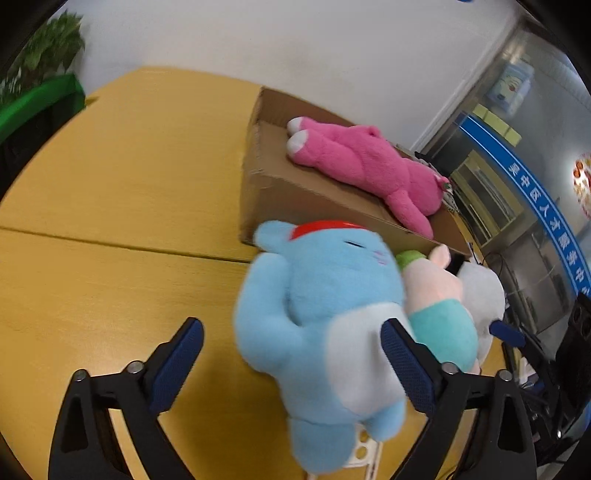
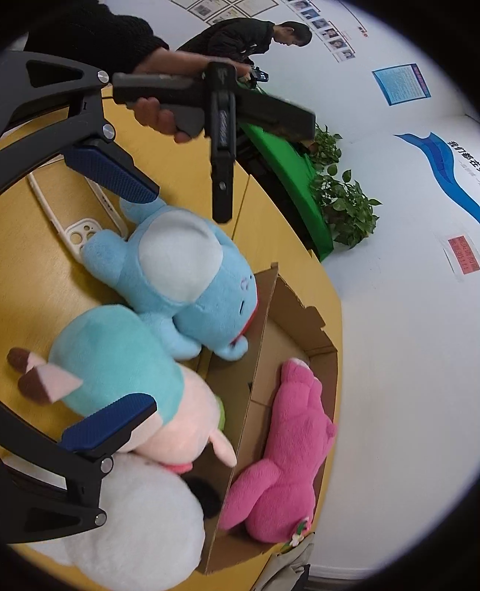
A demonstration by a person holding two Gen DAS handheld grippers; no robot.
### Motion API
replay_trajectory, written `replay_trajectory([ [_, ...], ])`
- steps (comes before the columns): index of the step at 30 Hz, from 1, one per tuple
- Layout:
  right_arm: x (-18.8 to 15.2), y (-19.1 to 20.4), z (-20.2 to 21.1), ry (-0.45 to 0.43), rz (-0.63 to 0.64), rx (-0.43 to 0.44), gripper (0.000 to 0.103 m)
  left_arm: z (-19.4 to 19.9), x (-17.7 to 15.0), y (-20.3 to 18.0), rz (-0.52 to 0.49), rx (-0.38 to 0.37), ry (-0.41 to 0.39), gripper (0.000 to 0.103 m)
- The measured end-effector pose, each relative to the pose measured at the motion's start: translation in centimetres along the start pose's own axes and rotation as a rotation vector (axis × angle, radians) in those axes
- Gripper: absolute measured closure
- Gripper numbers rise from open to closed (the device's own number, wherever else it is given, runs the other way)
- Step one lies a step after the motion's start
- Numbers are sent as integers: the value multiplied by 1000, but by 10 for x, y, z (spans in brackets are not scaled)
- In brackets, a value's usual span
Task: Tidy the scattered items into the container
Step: 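Close the left gripper on the light-blue plush while the right gripper also closes on it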
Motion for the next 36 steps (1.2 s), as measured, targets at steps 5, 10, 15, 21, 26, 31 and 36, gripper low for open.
replay_trajectory([
  [5,-4,-6,-13,37,-54,-16,0,-40,-4,31,92,-37,114,58],
  [10,-3,-12,-19,47,-81,-41,0,-48,-8,31,67,-46,140,75],
  [15,2,-14,-25,53,-89,-56,0,-34,-6,41,42,-10,137,76],
  [21,12,-12,-43,70,-119,-50,0,-14,-2,64,15,55,120,76],
  [26,19,-1,-59,85,-103,-69,0,-10,-6,67,12,62,117,76],
  [31,18,2,-63,94,-75,-114,0,-8,-6,64,-1,62,106,76],
  [36,14,-4,-68,116,-100,-137,0,-11,-6,66,8,59,114,76],
])
Point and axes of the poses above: each gripper's, at about its wrist camera, not at the fingertips, and z roughly against the way its jaws point, y to its left, x to its top, the point moved 3 cm from there along -z, roughly the way its jaws point, and after that the axes turned 9 degrees about -y, right-handed, at the moved point
